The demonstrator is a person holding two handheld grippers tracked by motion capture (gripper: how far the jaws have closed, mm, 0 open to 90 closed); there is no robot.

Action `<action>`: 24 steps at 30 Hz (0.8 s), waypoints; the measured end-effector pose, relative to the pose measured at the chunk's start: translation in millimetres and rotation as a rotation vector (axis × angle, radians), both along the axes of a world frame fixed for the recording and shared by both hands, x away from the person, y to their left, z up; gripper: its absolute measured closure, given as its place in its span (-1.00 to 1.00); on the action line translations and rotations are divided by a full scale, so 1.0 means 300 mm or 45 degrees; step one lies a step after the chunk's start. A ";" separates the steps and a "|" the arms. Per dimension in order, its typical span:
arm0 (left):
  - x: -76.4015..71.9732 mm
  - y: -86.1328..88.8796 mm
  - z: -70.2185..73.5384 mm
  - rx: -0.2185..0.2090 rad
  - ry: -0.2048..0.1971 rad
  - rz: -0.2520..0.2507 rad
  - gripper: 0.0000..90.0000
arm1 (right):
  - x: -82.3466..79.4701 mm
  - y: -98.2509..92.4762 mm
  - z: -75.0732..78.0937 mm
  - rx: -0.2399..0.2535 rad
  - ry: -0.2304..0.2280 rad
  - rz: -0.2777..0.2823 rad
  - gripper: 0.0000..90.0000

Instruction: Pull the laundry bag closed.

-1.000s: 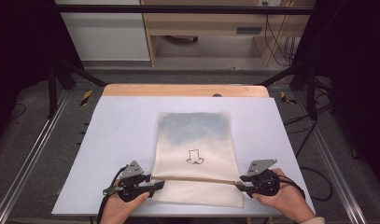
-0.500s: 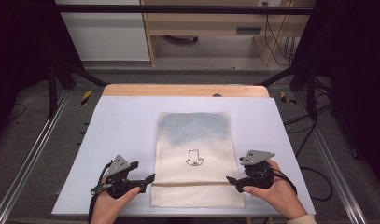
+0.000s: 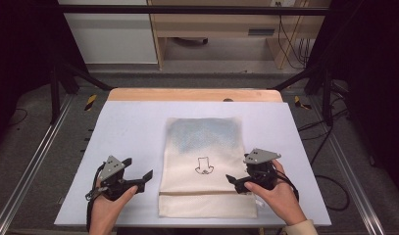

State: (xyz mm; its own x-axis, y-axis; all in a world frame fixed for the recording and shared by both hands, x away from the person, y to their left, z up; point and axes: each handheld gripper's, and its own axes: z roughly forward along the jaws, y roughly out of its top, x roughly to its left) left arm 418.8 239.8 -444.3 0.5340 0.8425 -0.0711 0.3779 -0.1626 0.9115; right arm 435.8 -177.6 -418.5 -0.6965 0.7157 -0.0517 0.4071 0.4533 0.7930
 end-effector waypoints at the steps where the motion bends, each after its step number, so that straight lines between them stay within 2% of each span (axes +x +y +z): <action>1: 0.005 0.001 -0.001 0.007 -0.010 0.002 -0.86 | 0.006 0.008 0.000 0.014 -0.006 -0.014 -0.86; 5: 0.007 0.001 0.007 0.029 -0.060 0.008 -0.89 | 0.026 0.039 0.012 0.074 -0.042 -0.057 -0.85; 7: 0.003 0.003 0.012 0.044 -0.094 -0.003 -0.91 | 0.036 0.061 0.030 0.087 -0.080 -0.091 -0.85; 8: 0.002 0.005 0.013 0.049 -0.102 -0.012 -0.91 | 0.036 0.061 0.030 0.087 -0.080 -0.091 -0.85; 9: 0.001 0.008 0.013 0.051 -0.107 -0.012 -0.93 | 0.037 0.069 0.044 0.092 -0.115 -0.103 -0.85; 12: 0.004 0.027 0.016 0.054 -0.118 -0.008 -0.93 | 0.036 0.063 0.054 0.097 -0.138 -0.120 -0.86; 13: 0.006 0.037 0.019 0.047 -0.118 -0.004 -0.93 | 0.033 0.044 0.060 0.098 -0.168 -0.151 -0.86; 15: 0.010 0.060 0.024 0.045 -0.125 0.019 -0.93 | 0.033 0.031 0.062 0.102 -0.172 -0.160 -0.86; 24: 0.016 0.192 0.043 0.016 -0.139 0.121 -0.93 | 0.029 -0.113 0.079 0.168 -0.191 -0.277 -0.86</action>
State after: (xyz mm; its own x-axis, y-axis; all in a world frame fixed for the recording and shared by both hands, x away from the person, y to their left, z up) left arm 423.7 297.3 -431.5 0.4554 0.8903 -0.0058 0.2910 -0.1427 0.9460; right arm 444.5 -211.5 -394.9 -0.5174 0.8549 -0.0385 0.3575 0.2568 0.8979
